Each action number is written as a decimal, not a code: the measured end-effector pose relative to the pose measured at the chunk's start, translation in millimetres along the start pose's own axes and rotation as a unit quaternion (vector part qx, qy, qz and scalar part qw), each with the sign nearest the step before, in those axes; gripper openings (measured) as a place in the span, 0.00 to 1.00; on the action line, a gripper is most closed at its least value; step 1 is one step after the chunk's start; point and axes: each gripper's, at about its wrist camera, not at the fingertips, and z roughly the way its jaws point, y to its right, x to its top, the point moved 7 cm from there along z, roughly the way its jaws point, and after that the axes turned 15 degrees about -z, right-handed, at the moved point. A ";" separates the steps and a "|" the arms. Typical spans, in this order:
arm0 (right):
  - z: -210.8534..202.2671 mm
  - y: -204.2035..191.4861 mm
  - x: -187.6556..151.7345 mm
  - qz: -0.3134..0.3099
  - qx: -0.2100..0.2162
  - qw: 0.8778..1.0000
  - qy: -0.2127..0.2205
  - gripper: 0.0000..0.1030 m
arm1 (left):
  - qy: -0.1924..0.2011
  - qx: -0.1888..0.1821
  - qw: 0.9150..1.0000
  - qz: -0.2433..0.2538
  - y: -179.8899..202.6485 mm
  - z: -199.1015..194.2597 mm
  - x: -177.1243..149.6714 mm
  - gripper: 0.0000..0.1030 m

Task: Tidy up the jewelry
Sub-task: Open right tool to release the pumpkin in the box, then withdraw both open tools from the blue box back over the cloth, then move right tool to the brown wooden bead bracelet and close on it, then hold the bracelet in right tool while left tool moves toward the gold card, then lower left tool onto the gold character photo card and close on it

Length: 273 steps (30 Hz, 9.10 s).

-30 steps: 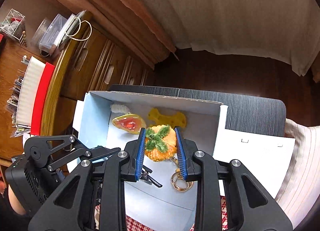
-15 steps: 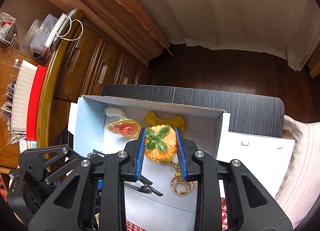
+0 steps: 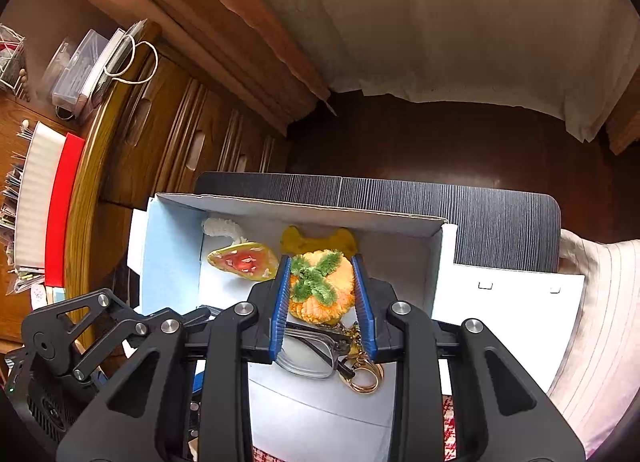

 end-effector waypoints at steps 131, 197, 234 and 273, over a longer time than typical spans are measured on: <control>106.2 -102.5 -306.9 -0.154 -0.040 0.983 0.087 0.24 | 0.073 -0.036 0.808 -0.583 116.8 -44.6 -335.2 0.96; 112.2 -119.3 -309.2 -0.215 -0.072 0.970 0.090 0.17 | 0.061 0.175 0.898 -0.399 197.0 -32.2 -239.8 0.96; 112.2 -118.0 -308.8 -0.201 -0.065 0.973 0.094 0.17 | 0.099 -0.162 0.579 -0.793 59.5 -14.6 -342.4 0.96; 111.9 -116.4 -309.4 -0.195 -0.061 0.974 0.095 0.17 | -0.009 -0.138 0.422 -0.896 52.9 27.2 -364.8 0.53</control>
